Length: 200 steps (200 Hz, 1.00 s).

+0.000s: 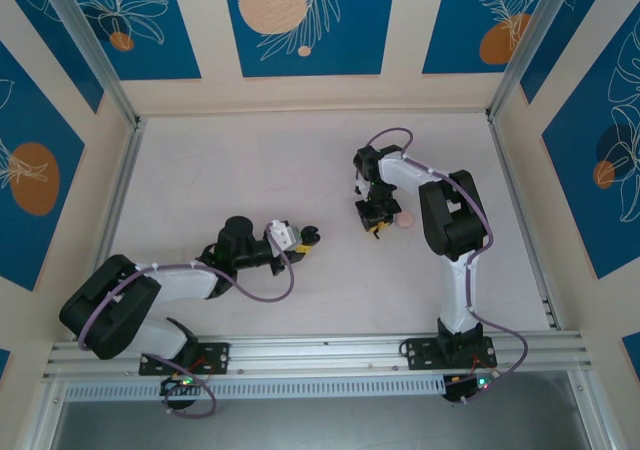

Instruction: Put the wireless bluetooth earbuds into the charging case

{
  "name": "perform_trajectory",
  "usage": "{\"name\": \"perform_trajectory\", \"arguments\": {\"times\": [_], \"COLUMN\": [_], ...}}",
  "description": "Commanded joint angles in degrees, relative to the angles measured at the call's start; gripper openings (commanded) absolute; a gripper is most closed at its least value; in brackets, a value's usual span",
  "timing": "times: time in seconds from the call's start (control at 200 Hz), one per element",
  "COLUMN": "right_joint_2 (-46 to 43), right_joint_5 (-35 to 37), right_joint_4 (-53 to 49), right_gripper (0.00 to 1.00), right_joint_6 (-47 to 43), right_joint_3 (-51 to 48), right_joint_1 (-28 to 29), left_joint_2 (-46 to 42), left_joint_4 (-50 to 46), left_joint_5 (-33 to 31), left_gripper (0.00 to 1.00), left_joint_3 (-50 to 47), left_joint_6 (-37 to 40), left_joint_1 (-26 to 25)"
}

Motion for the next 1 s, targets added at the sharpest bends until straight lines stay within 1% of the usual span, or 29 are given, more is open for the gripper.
{"name": "perform_trajectory", "arguments": {"times": [0.0,0.425,0.7,0.995], "right_joint_2": [0.7,-1.6,-6.7,-11.1], "right_joint_5": [-0.3,-0.7,-3.0,-6.4], "right_joint_4": [-2.4,-1.8,3.9,10.0], "right_gripper": [0.23,0.21,0.21,0.21], "right_joint_6": [1.1,1.3,2.4,4.2], "right_joint_3": [0.7,-0.7,-6.1,-11.7], "right_joint_1": [0.7,0.8,0.2,-1.0], "left_joint_2": [-1.2,3.0,3.8,6.9], "left_joint_4": [-0.3,3.0,1.8,1.9], "left_joint_5": [-0.2,0.6,0.3,0.2], "left_gripper": [0.15,0.15,0.15,0.15], "left_joint_3": [1.6,2.9,4.2,6.6], "left_joint_6": [1.3,0.8,1.5,1.7], "left_joint_1": [-0.8,-1.3,-1.6,-2.7]}}
